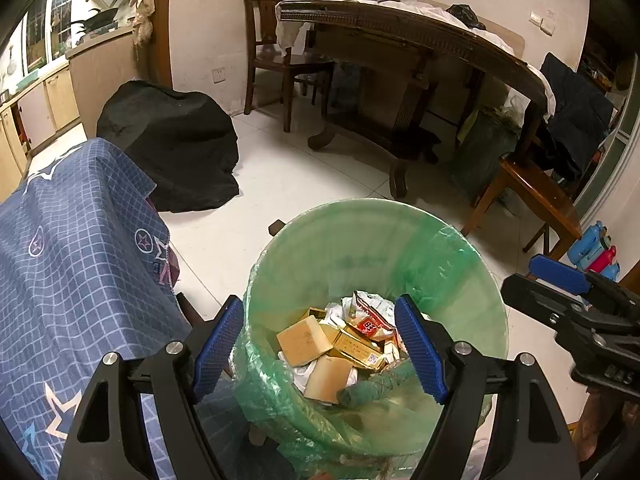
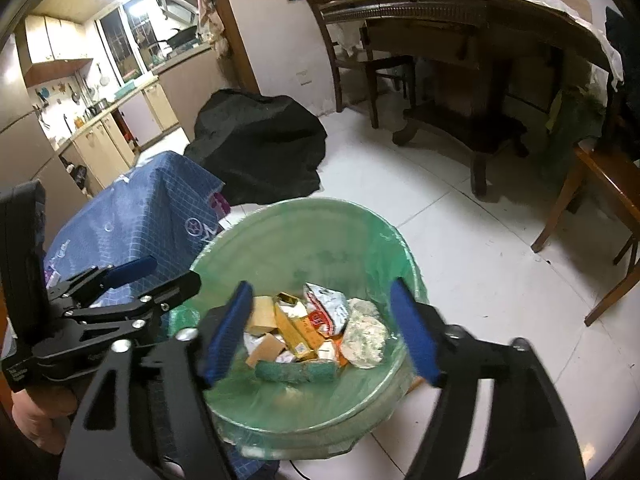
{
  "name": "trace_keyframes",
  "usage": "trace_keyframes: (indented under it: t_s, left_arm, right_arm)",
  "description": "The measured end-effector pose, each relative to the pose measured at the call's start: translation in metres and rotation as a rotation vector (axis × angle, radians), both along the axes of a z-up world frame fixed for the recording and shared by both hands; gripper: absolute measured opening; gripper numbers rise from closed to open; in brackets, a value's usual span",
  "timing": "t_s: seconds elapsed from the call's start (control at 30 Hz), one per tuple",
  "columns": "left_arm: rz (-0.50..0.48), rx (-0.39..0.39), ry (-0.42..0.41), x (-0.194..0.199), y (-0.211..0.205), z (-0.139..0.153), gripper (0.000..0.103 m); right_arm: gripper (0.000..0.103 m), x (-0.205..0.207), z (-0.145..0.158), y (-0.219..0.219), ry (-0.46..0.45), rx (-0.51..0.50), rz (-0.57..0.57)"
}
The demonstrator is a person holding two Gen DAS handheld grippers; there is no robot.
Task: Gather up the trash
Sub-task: 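Open both tools to drop the orange sponge and green scrubber into the bin, then move both tools back over the table toward the remaining trash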
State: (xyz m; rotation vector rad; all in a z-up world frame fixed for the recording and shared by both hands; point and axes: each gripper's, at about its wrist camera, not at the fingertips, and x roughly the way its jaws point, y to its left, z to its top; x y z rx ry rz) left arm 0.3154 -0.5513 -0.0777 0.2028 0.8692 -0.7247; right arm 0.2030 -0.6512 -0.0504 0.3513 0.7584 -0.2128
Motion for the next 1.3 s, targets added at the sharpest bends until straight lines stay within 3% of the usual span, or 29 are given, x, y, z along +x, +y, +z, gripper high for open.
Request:
trace_keyframes:
  t_s: [0.17, 0.3, 0.5, 0.67, 0.83, 0.93, 1.1, 1.3]
  left_arm:
    - [0.012, -0.006, -0.008, -0.005, 0.018, 0.007, 0.078]
    - [0.024, -0.026, -0.023, -0.013, 0.046, 0.019, 0.078]
    - [0.092, -0.066, -0.094, -0.022, 0.131, 0.047, 0.078]
    - [0.278, -0.059, -0.113, -0.008, 0.264, 0.055, 0.080]
    - [0.539, -0.005, -0.110, 0.006, 0.421, 0.051, 0.086]
    - [0.650, 0.026, -0.078, 0.012, 0.495, 0.040, 0.087]
    - [0.571, 0.052, -0.011, 0.027, 0.561, 0.020, 0.091]
    - [0.533, 0.025, 0.008, 0.052, 0.586, 0.016, 0.093]
  right_arm:
    - [0.096, -0.014, 0.006, 0.009, -0.031, -0.024, -0.024]
    - [0.097, -0.029, 0.012, 0.020, -0.072, -0.001, -0.034]
    - [0.097, -0.050, 0.033, 0.043, -0.258, 0.079, -0.029]
    - [0.097, -0.045, 0.045, 0.069, -0.322, 0.105, 0.024]
    - [0.097, -0.021, 0.044, 0.107, -0.275, 0.141, 0.127]
    - [0.097, -0.008, 0.041, 0.129, -0.244, 0.174, 0.172]
    - [0.097, 0.010, 0.043, 0.166, -0.207, 0.175, 0.249]
    - [0.097, 0.027, 0.046, 0.209, -0.168, 0.151, 0.328]
